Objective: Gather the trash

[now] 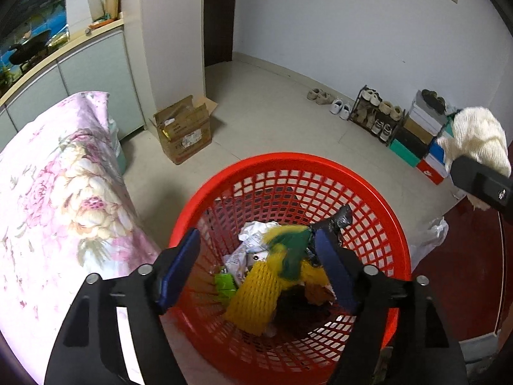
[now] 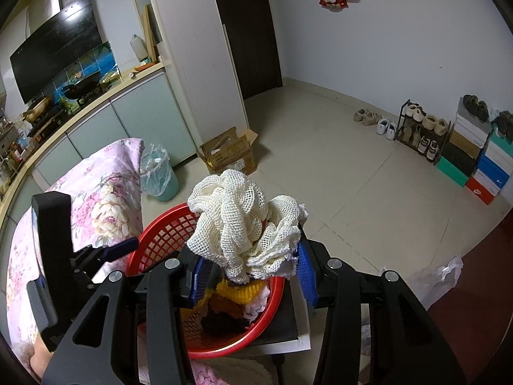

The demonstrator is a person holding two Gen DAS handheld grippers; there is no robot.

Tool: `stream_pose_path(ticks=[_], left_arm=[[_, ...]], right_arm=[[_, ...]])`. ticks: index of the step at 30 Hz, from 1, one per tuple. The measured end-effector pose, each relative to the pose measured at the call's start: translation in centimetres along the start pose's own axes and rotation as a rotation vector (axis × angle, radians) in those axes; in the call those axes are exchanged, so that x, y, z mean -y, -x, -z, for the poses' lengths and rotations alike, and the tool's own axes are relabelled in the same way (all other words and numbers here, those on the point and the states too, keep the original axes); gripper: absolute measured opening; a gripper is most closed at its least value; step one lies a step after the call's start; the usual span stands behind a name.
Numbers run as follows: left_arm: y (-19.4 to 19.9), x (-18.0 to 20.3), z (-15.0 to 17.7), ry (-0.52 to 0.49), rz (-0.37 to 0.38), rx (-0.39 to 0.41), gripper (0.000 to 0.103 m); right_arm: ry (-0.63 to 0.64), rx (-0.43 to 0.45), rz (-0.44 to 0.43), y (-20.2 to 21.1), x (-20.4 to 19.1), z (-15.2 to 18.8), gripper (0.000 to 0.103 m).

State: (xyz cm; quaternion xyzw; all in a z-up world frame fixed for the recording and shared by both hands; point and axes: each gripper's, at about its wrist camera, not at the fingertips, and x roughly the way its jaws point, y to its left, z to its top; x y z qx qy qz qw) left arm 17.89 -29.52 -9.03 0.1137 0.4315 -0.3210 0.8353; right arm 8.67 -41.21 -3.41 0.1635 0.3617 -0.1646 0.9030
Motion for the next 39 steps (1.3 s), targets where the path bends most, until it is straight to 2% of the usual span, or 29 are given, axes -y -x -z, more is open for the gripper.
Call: stream_pose_path(ticks=[7, 9, 21, 28, 30, 39], left_arm=[[2.6, -2.5, -0.2, 0.061, -0.030, 0.046, 0.079], [3.5, -3.2, -0.1, 0.075, -0.060, 0.062, 0.081], [6.4, -5.2, 1.7, 0.083, -0.137, 0.084, 0.084], [7.2, -6.6, 2.4, 0.107, -0.157, 0.087, 0.085], [7.4, -7.2, 2.6, 0.120, -0.160, 0.088, 0.086], [7.8, -8.5, 3.0, 0.149, -0.164, 0.092, 0.086]], right_arm=[[0.006, -0.026, -0.006, -0.7, -0.2, 0.3, 0.043], [0.014, -0.034, -0.011, -1.1, -0.6, 0.3, 0.043], [0.065, -0.133, -0.046, -5.1, -3.4, 0.7, 0.044], [0.088, -0.209, -0.076, -7.9, -5.3, 1.3, 0.056], [0.075, -0.212, -0.095, -8.2, -5.7, 1.4, 0.069], [0.063, -0.191, -0.135, -7.5, -6.6, 0.9, 0.075]])
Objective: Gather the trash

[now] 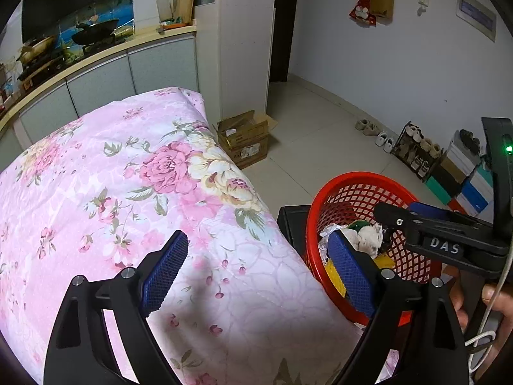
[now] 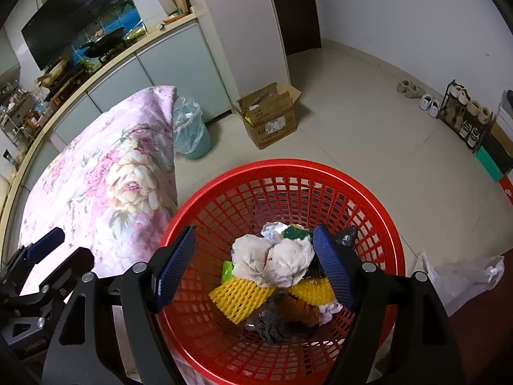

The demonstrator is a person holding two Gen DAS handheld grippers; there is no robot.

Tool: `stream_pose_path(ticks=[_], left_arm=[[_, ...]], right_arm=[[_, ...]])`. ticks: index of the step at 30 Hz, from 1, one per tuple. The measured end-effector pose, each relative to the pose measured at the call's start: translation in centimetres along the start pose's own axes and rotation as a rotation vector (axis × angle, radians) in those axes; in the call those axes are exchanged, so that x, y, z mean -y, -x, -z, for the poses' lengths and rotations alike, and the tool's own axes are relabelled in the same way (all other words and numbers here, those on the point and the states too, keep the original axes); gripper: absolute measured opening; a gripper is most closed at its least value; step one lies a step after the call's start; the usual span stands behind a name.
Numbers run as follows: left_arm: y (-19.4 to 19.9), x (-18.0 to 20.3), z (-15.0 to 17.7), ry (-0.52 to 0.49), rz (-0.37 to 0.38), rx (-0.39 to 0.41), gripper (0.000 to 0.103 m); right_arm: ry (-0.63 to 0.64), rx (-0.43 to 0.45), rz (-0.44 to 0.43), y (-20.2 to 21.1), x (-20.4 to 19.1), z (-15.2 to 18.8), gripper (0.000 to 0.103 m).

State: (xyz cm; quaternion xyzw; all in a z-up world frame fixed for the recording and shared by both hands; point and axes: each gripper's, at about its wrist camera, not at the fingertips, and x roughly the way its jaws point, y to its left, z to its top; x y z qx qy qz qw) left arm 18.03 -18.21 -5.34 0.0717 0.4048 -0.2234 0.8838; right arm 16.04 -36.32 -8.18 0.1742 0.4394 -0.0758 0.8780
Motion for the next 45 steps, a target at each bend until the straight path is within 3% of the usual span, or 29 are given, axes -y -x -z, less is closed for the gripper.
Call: stream_pose_path(ticks=[10, 12, 28, 39, 45], left_arm=[[0.3, 0.0, 0.5, 0.011, -0.005, -0.001, 0.087], [0.6, 0.1, 0.7, 0.007, -0.005, 0.004, 0.087], [2.4, 1.8, 2.8, -0.057, -0.046, 0.012, 0.094], [5.3, 2.3, 4.8, -0.054, -0.092, 0.077, 0.094], [6.3, 2.5, 6.3, -0.038, -0.089, 0.069, 0.094]], right_arm=[[-0.037, 0.070, 0.024, 3.2, 1.7, 1.0, 0.080], [-0.040, 0.084, 0.038, 4.0, 1.9, 1.4, 0.090], [-0.002, 0.152, 0.174, 8.1, 1.9, 5.9, 0.090], [0.041, 0.191, 0.150, 10.3, 0.1, 8.7, 0.090], [0.029, 0.212, 0.140, 11.8, -0.4, 9.9, 0.090]])
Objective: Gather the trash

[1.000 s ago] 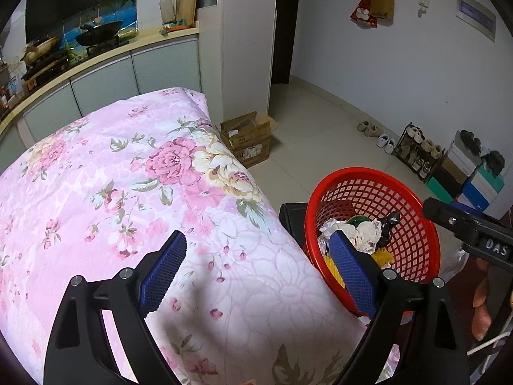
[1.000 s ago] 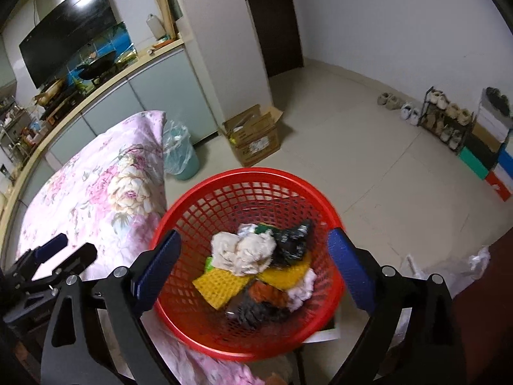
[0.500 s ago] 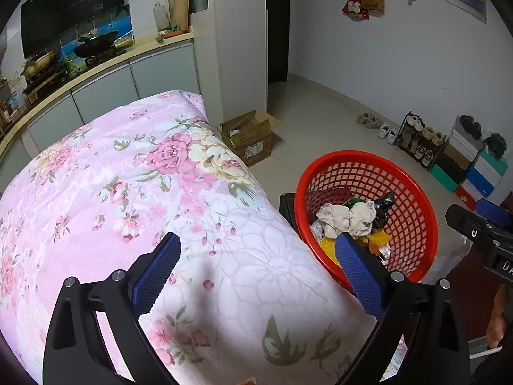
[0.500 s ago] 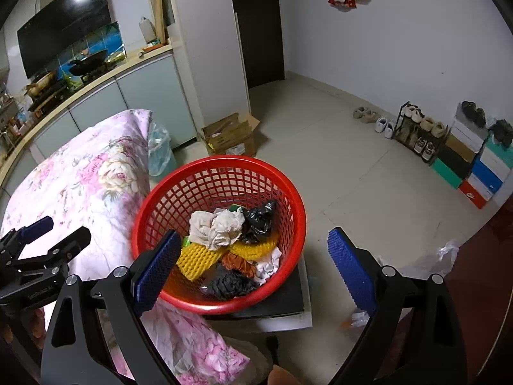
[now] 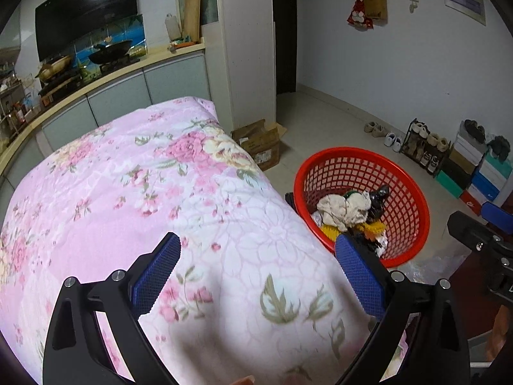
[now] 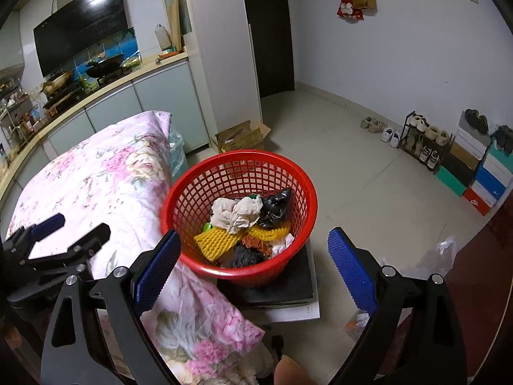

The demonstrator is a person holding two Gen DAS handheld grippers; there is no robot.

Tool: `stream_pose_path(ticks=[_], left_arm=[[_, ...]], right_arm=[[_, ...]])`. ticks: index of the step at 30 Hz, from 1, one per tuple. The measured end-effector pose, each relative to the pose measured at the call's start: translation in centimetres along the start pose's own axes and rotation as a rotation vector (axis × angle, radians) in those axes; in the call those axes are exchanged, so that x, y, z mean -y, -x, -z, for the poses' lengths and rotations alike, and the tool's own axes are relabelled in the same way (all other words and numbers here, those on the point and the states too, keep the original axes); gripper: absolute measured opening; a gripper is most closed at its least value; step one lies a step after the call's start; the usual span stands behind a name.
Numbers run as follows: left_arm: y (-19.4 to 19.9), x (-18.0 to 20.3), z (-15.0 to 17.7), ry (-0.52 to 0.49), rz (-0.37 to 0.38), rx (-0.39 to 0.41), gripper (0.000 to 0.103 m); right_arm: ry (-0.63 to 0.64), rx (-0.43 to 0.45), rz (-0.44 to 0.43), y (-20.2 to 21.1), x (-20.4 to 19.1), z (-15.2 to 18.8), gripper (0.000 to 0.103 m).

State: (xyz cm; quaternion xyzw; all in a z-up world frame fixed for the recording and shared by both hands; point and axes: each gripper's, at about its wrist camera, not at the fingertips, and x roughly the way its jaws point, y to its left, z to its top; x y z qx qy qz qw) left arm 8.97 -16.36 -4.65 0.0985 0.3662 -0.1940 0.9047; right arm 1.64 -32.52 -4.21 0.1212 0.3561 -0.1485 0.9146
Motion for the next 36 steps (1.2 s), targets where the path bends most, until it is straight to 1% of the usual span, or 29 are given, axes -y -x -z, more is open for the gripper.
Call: stream_pose_path(ticks=[4, 6, 8, 16, 21, 24, 32, 36], left_arm=[[1.3, -0.5, 0.8, 0.027, -0.010, 0.028, 0.094], [2.3, -1.1, 1.2, 0.048, -0.008, 0.049, 0.094], [3.2, -1.5, 1.6, 0.060, -0.016, 0.074, 0.094], [6.0, -2.1, 3.3, 0.066, -0.072, 0.130, 0.094], [6.5, -2.0, 4.4, 0.061, -0.084, 0.144, 0.094], [6.4, -1.7, 4.6, 0.051, -0.080, 0.139, 0.094], [5.9, -1.2, 4.4, 0.037, -0.066, 0.137, 0.094], [5.9, -0.7, 4.2, 0.025, -0.046, 0.142, 0.094]], right_arm=[[0.007, 0.040, 0.005, 1.5, -0.4, 0.6, 0.091], [0.017, 0.055, -0.010, 2.1, -0.7, 0.9, 0.096], [0.027, 0.074, -0.033, 2.9, -1.1, 1.3, 0.096], [0.066, 0.148, -0.052, 5.5, -2.4, 3.0, 0.096], [0.080, 0.140, -0.049, 5.4, -2.8, 3.8, 0.096], [0.064, 0.128, -0.043, 5.2, -2.5, 4.0, 0.096], [0.024, 0.120, -0.022, 4.9, -1.5, 3.9, 0.096], [0.018, 0.113, -0.018, 4.7, -1.4, 4.0, 0.096]])
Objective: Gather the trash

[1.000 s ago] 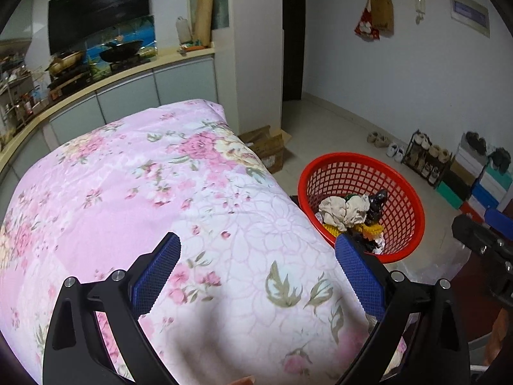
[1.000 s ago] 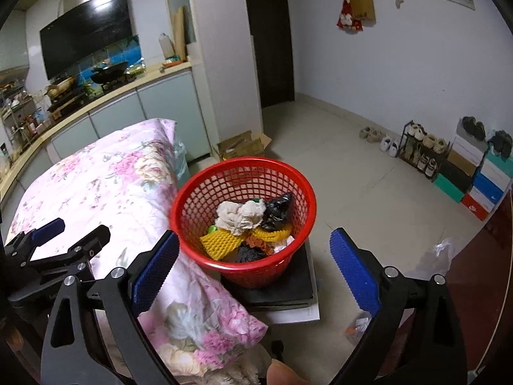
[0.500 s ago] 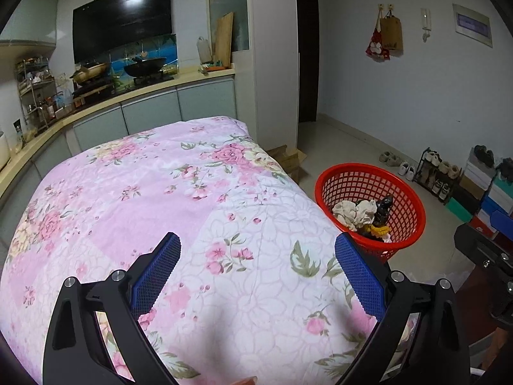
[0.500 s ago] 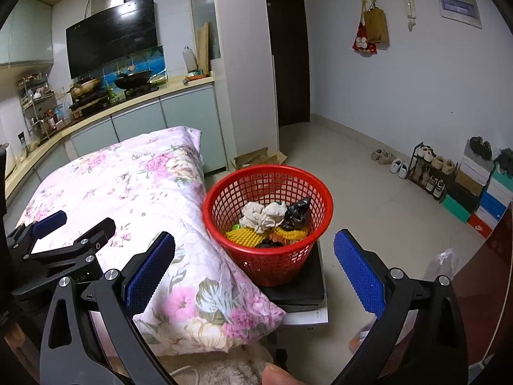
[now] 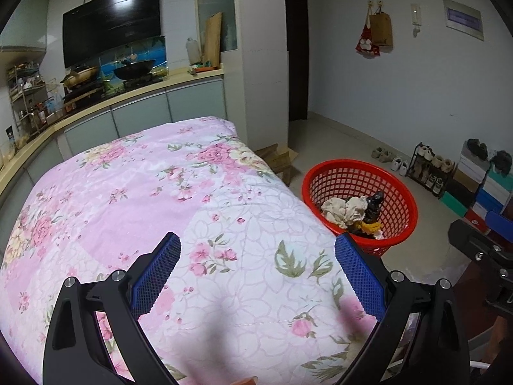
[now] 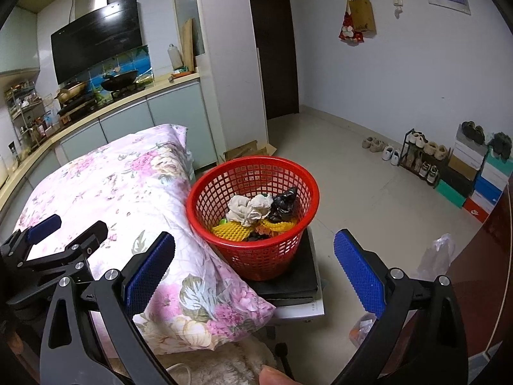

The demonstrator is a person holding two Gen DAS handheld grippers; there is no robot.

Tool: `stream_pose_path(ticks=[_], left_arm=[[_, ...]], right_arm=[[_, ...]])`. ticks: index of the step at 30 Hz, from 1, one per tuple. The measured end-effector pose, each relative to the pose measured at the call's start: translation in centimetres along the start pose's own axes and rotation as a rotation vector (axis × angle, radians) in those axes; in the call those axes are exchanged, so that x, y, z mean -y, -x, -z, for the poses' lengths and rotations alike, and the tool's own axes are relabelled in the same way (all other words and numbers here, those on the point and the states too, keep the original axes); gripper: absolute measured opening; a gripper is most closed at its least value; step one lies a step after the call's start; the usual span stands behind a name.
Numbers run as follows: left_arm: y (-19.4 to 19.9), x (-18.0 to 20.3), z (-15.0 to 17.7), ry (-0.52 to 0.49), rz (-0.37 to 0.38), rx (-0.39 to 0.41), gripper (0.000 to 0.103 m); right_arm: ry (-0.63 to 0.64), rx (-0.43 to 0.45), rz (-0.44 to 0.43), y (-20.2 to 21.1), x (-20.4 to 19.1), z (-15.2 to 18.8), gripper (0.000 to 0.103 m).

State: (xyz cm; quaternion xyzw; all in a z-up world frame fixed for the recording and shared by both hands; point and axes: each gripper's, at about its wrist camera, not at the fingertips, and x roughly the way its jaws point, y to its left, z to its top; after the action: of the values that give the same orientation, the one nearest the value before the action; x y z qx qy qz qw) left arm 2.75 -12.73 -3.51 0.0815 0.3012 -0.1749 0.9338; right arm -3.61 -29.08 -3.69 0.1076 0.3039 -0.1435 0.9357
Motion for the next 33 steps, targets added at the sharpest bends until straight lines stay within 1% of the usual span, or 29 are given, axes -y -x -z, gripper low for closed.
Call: stream_pose_path(ticks=[8, 33], left_arm=[[-0.6, 1.2, -0.1, -0.033, 0.016, -0.008, 0.094], [-0.6, 1.0, 0.0, -0.029, 0.005, -0.004, 0.094]], right_arm=[[-0.009, -0.017, 0.012, -0.6, 0.4, 0.0, 0.096], [0.008, -0.026, 0.009, -1.0, -0.1, 0.4, 0.096]])
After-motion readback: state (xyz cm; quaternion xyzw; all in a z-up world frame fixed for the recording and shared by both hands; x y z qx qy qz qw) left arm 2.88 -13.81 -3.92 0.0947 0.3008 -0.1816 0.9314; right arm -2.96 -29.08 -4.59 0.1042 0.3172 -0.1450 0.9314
